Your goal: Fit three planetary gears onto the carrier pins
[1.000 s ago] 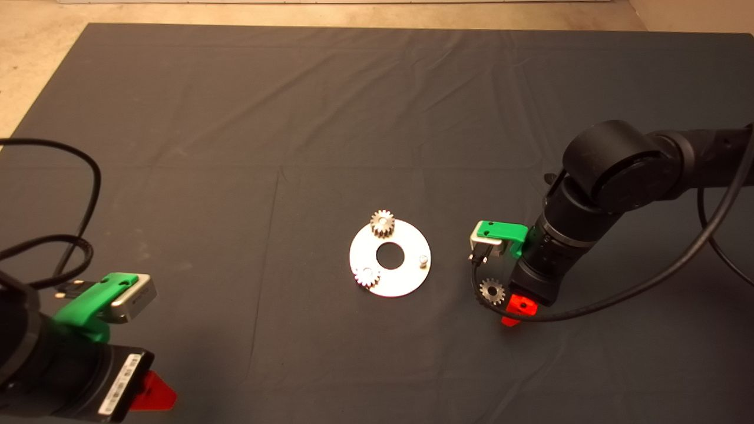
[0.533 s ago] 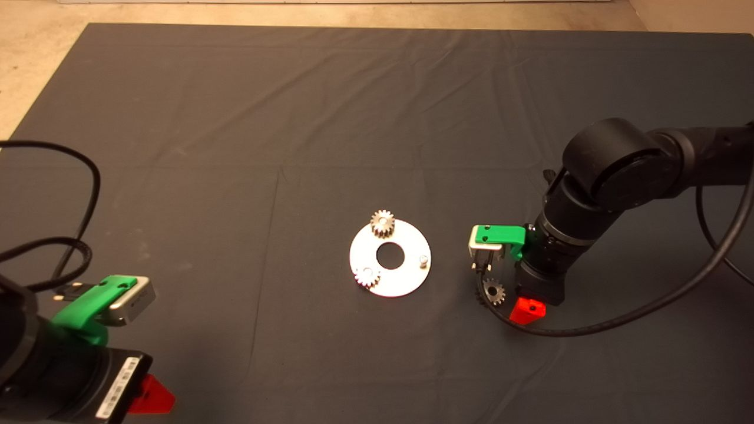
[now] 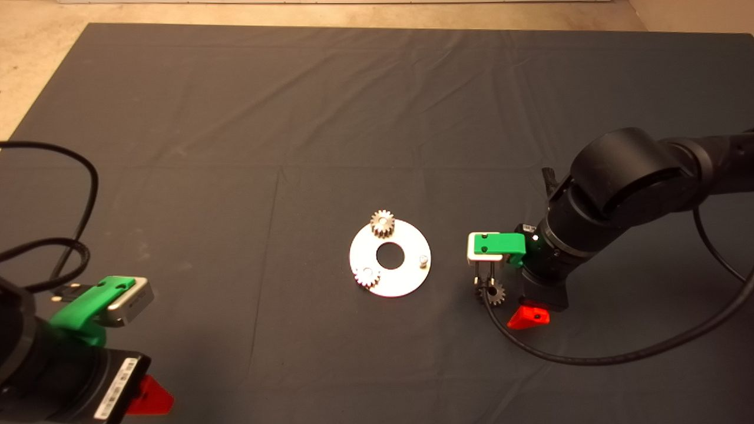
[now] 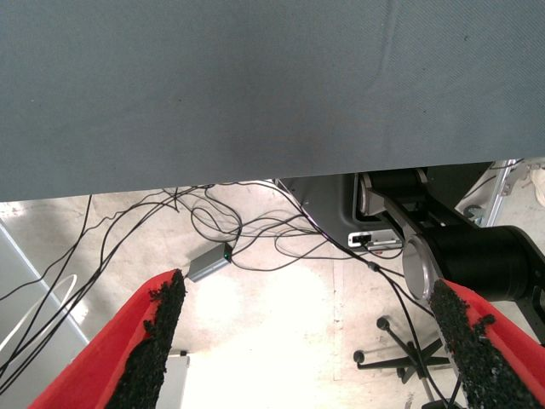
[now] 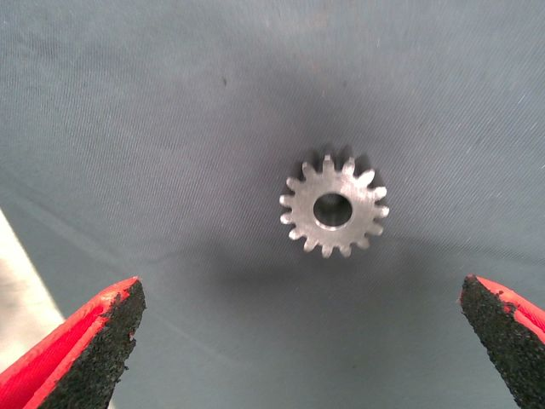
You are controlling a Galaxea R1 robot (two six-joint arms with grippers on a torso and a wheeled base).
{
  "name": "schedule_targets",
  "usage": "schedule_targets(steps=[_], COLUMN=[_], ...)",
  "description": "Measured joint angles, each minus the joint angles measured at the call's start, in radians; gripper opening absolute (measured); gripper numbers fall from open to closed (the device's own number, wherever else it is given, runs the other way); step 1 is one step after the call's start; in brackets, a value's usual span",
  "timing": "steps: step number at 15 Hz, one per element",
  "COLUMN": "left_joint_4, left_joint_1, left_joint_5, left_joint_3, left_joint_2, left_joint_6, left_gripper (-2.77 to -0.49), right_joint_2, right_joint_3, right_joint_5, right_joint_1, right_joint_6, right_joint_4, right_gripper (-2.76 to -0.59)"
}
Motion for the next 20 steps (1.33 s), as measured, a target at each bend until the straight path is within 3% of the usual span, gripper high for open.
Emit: schedule_targets(steps=[9, 14, 20], left_joint_4=[-0.002, -0.002, -0.002], left_joint_1=[0.000, 0.000, 0.000], left_joint_5=[0.000, 0.000, 0.000], left_joint_3=[0.000, 0.000, 0.000], left_joint_2=[0.000, 0.001, 0.000], left_joint_6=[0.003, 0.004, 0.005], left_gripper=[-1.22, -1.22, -1.22], right_joint_2=[-0.004, -0.011, -0.015], right_joint_3=[0.045, 0.047, 0.055], right_joint_5=[0.001, 0.000, 0.000], right_joint_1=[-0.001, -0.030, -0.059], right_joint_6=[-0.017, -0.034, -0.060], right_joint_4=[-0.092, -0.143, -0.175], right_gripper=[-0.60, -0.60, -0.60])
